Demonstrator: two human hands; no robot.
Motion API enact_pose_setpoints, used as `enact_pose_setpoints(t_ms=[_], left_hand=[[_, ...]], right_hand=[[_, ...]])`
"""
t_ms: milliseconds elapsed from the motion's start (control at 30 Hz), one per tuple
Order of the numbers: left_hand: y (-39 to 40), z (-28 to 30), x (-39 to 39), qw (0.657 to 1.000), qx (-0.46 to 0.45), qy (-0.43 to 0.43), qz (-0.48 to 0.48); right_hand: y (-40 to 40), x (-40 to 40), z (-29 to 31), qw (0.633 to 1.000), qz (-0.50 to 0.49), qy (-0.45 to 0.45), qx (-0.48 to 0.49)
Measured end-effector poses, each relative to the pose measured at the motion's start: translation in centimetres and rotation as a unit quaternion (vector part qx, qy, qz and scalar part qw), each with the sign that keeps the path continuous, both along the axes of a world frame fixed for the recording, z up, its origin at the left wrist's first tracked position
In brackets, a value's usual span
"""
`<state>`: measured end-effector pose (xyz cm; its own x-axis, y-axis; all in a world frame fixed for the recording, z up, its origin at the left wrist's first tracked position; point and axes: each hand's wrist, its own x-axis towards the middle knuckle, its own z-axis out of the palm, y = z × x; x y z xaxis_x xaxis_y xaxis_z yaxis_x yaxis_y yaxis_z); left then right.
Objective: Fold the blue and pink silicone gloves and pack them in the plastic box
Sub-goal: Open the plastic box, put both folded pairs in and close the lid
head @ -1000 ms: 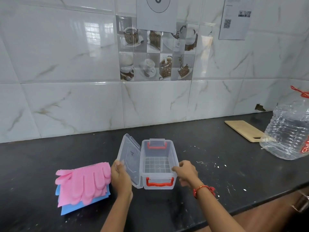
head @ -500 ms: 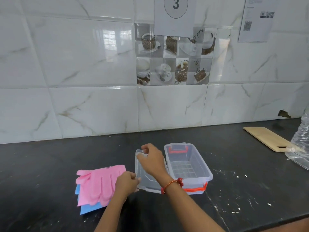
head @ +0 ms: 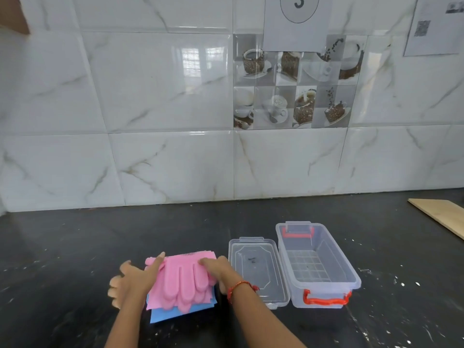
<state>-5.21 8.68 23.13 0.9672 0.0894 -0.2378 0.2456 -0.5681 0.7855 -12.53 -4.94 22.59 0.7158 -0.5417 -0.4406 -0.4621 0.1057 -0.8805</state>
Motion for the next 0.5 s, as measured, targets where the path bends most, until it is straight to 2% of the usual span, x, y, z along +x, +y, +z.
enact_pose_setpoints(t_ms=[100,200,267,400,500], left_hand=[[-0.1,-0.7,0.4,0.993,-0.061,0.090,-0.038],[0.0,-1.9,1.1,0.984,-0.091,0.135,-0.070],[0.3,-3.8,2.5,0.981,-0.093,0.141,-0.095],[0.8,-11.3,7.9,0.978,-0.096,0.101,-0.158],[1.4,-10.8,6.9,0.976,-0.113,0.094,-0.162]], right_hand=[[0.4,0.4,-0.6,1.000,-0.010,0.003,0.018],[0.2,0.6,-0.8,1.000,-0.011,0.003,0.028],[0.1,0.6,-1.0,1.000,-0.011,0.010,0.024],[-0.4,0.8,-1.2,1.000,-0.004,0.017,0.010],[-1.0,0.9,-0.9,1.000,0.003,0.018,0.015]])
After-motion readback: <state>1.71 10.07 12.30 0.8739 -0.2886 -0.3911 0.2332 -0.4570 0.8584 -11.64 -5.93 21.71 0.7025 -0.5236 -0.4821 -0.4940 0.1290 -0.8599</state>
